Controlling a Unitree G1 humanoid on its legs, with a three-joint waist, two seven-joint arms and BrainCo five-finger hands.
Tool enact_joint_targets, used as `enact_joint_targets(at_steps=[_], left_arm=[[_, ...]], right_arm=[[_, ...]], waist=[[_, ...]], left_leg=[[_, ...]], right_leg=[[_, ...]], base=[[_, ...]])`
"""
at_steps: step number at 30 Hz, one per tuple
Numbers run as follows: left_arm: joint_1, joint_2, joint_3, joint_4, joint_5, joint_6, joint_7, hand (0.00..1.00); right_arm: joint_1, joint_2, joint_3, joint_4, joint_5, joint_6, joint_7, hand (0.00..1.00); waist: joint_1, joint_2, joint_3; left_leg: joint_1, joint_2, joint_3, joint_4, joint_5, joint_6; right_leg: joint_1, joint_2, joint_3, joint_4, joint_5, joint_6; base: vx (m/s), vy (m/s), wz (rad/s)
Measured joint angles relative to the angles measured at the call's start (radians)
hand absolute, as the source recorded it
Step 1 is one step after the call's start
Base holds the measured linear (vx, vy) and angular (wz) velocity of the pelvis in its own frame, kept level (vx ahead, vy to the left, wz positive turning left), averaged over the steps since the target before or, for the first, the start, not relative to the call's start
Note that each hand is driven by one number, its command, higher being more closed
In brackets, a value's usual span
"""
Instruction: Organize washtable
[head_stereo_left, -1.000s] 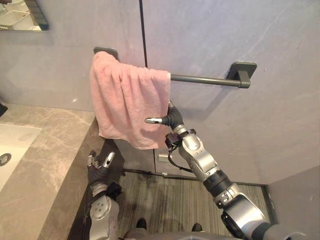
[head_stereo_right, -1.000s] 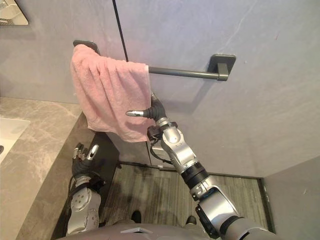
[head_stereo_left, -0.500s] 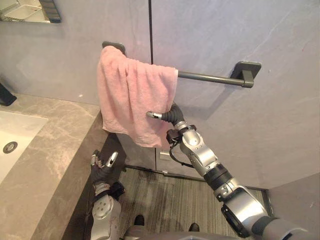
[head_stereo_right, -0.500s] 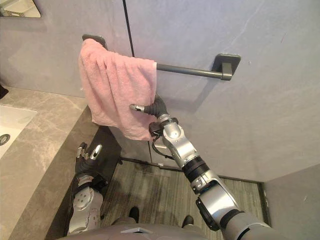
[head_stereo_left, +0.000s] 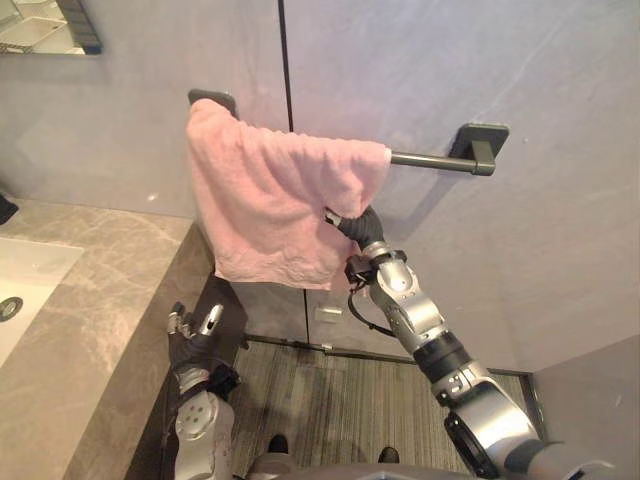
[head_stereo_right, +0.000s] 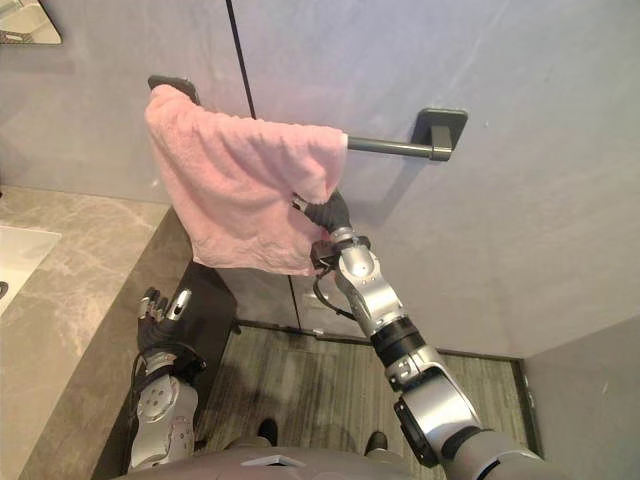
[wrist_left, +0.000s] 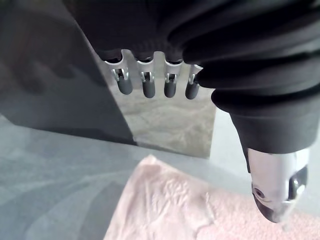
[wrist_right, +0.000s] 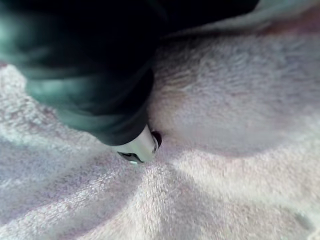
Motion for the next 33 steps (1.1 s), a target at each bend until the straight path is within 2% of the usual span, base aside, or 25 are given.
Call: enact_joint_targets(at_steps=[9, 13, 17, 25, 26, 29, 30, 33], left_arm=[[-0.054, 0.009, 0.045, -0.041, 0.057, 0.002, 0.032, 0.00], [-0.093, 0.013, 0.050, -0.063, 0.081, 0.005, 0.044, 0.00], [-0.130, 0.016, 0.048, -0.090, 0.091, 0.008, 0.058, 0.00], [-0.278, 0.080, -0.007, -0.107, 0.206, 0.018, 0.102, 0.00], [-0.300, 0.086, -0.016, -0.106, 0.206, 0.019, 0.104, 1.00], [-0.370, 0.110, -0.041, -0.082, 0.206, 0.025, 0.123, 1.00], [-0.392, 0.110, -0.047, -0.059, 0.206, 0.030, 0.151, 1.00], [-0.399, 0.132, -0.045, -0.027, 0.206, 0.039, 0.162, 1.00]], right_arm=[[0.126, -0.027, -0.036, -0.136, 0.001, -0.003, 0.017, 1.00], [0.165, -0.024, -0.050, -0.180, 0.004, -0.005, 0.032, 1.00], [0.203, -0.026, -0.052, -0.218, 0.011, -0.009, 0.035, 1.00], [0.250, -0.025, 0.004, -0.283, 0.038, -0.020, 0.071, 1.00], [0.250, -0.025, 0.017, -0.285, 0.052, -0.020, 0.073, 1.00], [0.251, -0.025, 0.040, -0.286, 0.053, -0.021, 0.085, 1.00], [0.252, -0.026, 0.046, -0.286, 0.055, -0.022, 0.088, 1.00], [0.257, -0.028, 0.059, -0.287, 0.075, -0.023, 0.088, 1.00]], waist=[[-0.009, 0.015, 0.009], [-0.034, 0.016, 0.009], [-0.042, 0.019, 0.009], [-0.064, 0.031, 0.007], [-0.073, 0.033, 0.005], [-0.088, 0.045, -0.005], [-0.091, 0.052, -0.008], [-0.090, 0.062, -0.015]], left_leg=[[0.023, -0.001, 0.045, 0.000, -0.007, -0.002], [0.030, -0.001, 0.061, 0.000, -0.011, -0.002], [0.040, 0.000, 0.081, 0.000, -0.016, -0.001], [0.057, 0.001, 0.114, 0.000, -0.020, -0.002], [0.058, 0.001, 0.117, 0.000, -0.020, -0.002], [0.057, 0.001, 0.124, 0.000, -0.020, -0.002], [0.057, 0.001, 0.126, 0.000, -0.020, -0.002], [0.057, 0.003, 0.130, 0.000, -0.020, -0.002]], right_leg=[[-0.005, 0.003, 0.039, -0.002, 0.007, 0.002], [-0.005, 0.004, 0.055, -0.009, 0.013, 0.002], [-0.005, 0.009, 0.075, -0.013, 0.019, 0.001], [-0.005, 0.016, 0.107, -0.027, 0.035, -0.001], [-0.005, 0.016, 0.108, -0.027, 0.036, -0.002], [-0.010, 0.016, 0.113, -0.027, 0.038, -0.002], [-0.011, 0.017, 0.113, -0.028, 0.040, -0.002], [-0.011, 0.019, 0.115, -0.034, 0.045, -0.004]], base=[[0.00, 0.006, -0.15], [0.01, 0.005, -0.12], [0.00, -0.006, -0.15], [-0.01, 0.003, -0.13], [-0.01, 0.003, -0.06], [-0.01, 0.005, -0.06], [-0.01, 0.001, -0.07], [-0.01, -0.001, -0.01]])
